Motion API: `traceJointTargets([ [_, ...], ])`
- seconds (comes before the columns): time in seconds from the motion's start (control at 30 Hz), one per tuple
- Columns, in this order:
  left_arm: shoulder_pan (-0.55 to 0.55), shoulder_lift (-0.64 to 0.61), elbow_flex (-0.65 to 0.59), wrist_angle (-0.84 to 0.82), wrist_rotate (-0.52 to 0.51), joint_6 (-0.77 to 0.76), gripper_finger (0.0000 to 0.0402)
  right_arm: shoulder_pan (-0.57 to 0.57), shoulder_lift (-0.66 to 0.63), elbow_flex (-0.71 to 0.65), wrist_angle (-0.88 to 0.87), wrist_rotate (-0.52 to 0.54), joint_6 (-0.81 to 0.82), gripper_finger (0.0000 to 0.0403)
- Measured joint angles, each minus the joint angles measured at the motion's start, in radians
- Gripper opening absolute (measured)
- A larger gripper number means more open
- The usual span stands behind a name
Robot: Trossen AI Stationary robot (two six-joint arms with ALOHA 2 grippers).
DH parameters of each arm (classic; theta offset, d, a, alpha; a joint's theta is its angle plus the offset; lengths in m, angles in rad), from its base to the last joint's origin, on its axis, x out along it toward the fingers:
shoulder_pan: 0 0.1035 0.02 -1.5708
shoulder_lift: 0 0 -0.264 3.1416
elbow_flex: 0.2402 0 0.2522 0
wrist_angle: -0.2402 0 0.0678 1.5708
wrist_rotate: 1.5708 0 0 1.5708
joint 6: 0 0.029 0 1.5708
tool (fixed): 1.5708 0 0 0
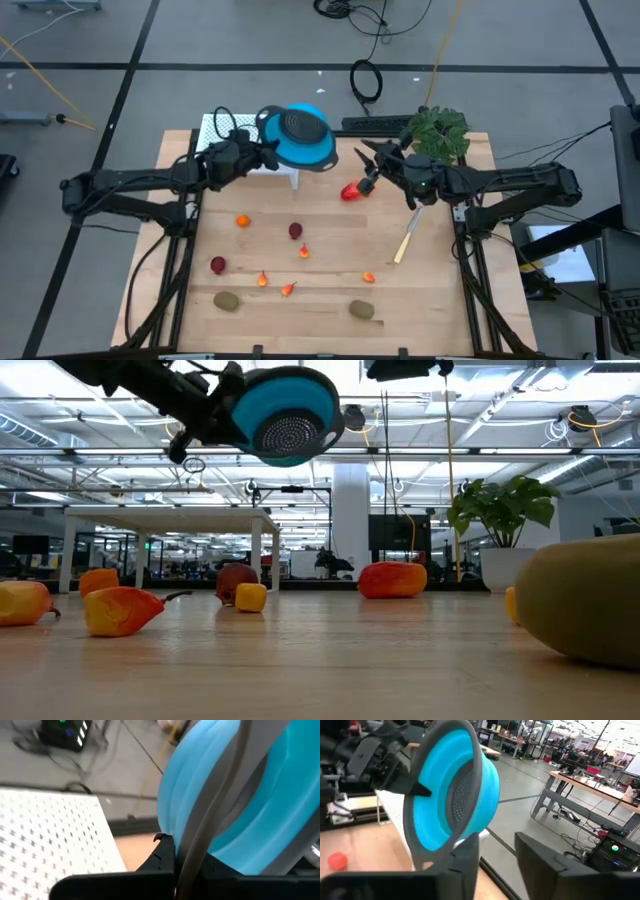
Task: Pick & Place Fruit
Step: Put the blue strainer bowl on the shelf
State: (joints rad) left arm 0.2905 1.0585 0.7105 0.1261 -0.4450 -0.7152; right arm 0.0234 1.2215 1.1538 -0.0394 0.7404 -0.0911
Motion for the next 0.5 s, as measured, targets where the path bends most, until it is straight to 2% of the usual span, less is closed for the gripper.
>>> traceJointTargets([
  [0.07, 0.024, -0.005, 0.000, -0.019, 0.076, -0.028, 0.0000, 0.004, -0.016, 0.000, -0.034, -0.058, 0.001, 0.0076],
  [0.23, 0.079, -0.006, 0.000, -0.053, 0.229, -0.091, 0.0000, 0.005, -0.039, 0.000, -0.129, -0.289, 0.000, 0.0009],
  [0.5, 0.152, -0.006, 0.015, -0.094, 0.408, -0.144, 0.0000, 0.005, -0.046, 0.000, -0.243, -0.508, -0.001, 0.0002],
])
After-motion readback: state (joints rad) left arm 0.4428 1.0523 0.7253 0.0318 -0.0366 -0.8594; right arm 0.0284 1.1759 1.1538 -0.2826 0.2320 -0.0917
